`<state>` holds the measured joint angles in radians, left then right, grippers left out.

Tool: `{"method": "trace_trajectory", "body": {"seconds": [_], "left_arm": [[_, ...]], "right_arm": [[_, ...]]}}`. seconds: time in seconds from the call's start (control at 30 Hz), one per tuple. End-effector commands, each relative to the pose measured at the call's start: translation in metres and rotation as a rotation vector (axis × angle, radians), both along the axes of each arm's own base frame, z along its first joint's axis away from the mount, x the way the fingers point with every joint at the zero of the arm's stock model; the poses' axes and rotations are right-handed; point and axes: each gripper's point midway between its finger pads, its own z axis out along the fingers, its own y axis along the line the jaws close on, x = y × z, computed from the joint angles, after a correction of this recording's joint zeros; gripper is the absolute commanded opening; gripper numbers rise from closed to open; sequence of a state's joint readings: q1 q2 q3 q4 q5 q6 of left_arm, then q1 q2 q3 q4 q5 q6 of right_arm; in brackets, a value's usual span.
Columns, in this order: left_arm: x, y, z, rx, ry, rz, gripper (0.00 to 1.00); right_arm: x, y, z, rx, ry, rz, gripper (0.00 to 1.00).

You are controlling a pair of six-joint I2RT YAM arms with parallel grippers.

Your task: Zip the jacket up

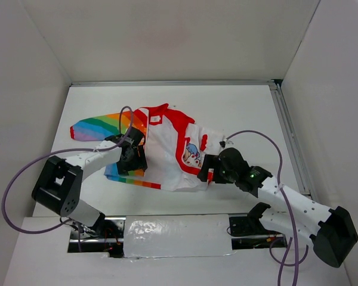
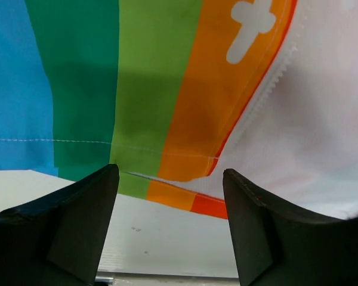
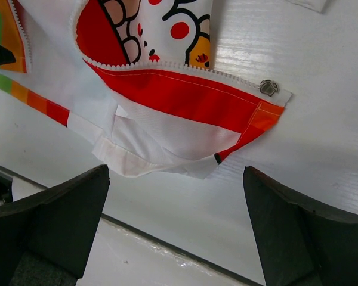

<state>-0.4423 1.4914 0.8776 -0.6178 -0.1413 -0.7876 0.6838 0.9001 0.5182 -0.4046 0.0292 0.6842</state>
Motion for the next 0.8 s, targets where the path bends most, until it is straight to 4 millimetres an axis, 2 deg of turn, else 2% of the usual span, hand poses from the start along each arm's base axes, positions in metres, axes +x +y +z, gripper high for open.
{"method": "trace_trajectory", "body": {"seconds": [0.0,0.17,0.27,0.33,0.37,0.4,0.47,0.67,0.73,0.77], "left_arm": [[0.019,0.001,0.000,0.032,-0.038,-0.005,0.80],[0.022,0.001,-0.016,0.061,0.009,0.000,0.75],[0.022,-0.001,-0.022,0.059,0.023,-0.008,0.68],[0.021,-0.001,-0.021,0.059,0.022,-0.002,0.58],[0.023,-0.002,-0.018,0.055,0.016,-0.005,0.54],[0.023,-0.002,-0.014,0.050,0.008,0.000,0.46],[0.025,-0.007,-0.008,0.024,-0.006,-0.016,0.40],[0.027,-0.015,0.019,-0.041,-0.068,-0.040,0.40],[0.025,-0.013,0.029,-0.045,-0.086,-0.035,0.38],[0.025,-0.014,0.036,-0.056,-0.108,-0.041,0.34]], "right_arm": [[0.007,0.005,0.011,0.015,-0.035,-0.010,1.00],[0.005,0.006,0.006,0.006,-0.025,-0.009,1.00],[0.006,0.005,0.005,-0.002,-0.024,-0.022,1.00],[0.006,0.004,0.004,-0.008,-0.027,-0.023,1.00],[0.006,0.005,0.004,-0.007,-0.027,-0.023,1.00],[0.007,0.005,0.005,-0.004,-0.030,-0.023,1.00],[0.006,0.006,0.002,-0.005,-0.025,-0.019,1.00],[0.005,0.008,-0.008,-0.029,-0.004,-0.015,0.99],[0.005,0.010,-0.011,-0.039,-0.001,-0.006,0.97],[0.006,0.012,-0.011,-0.038,-0.006,-0.003,0.97]]}}
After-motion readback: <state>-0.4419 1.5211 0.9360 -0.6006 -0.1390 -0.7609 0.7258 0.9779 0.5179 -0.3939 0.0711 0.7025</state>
